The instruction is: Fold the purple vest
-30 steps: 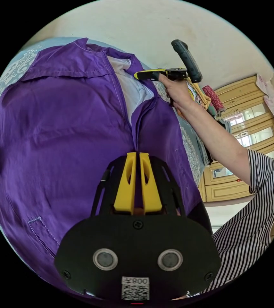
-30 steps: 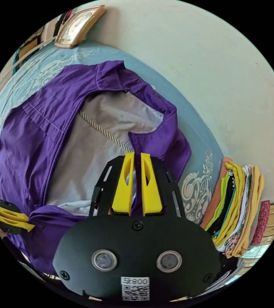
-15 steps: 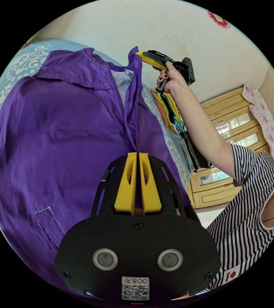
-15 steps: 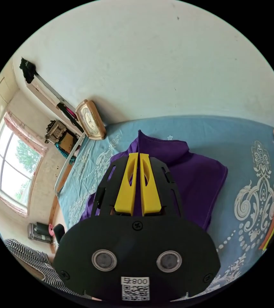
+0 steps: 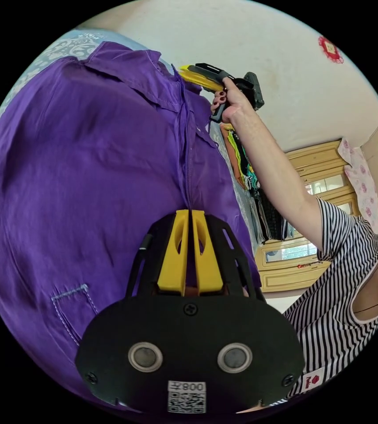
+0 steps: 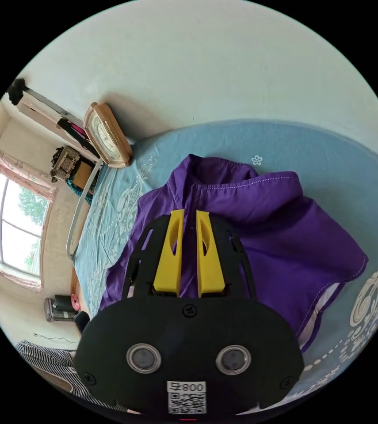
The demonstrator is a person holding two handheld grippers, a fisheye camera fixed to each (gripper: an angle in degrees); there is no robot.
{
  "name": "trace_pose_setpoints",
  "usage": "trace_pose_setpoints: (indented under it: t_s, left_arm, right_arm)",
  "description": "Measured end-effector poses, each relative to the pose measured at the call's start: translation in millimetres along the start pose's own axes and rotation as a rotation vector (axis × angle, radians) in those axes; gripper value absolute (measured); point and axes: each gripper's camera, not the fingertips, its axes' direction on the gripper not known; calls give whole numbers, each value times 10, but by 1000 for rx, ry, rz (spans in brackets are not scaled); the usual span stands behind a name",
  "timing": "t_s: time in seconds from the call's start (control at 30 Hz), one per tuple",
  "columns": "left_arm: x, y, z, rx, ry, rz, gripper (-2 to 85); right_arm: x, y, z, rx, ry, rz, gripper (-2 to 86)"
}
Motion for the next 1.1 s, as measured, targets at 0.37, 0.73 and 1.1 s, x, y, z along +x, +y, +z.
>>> trace_pose_setpoints:
  t_s: [0.37,0.73,1.1]
  left_arm:
    - [-55,160,-4,1,-7,-9,13]
    - [176,384,-259,123,-25,85,16]
    - [87,431,-58,36,-61,19,12]
  right_arm:
    - [-267,511,320,-160,170,-156,5]
    - [43,762,-435,97,356,-89,1]
    - [804,539,-467,-32,508,56,0]
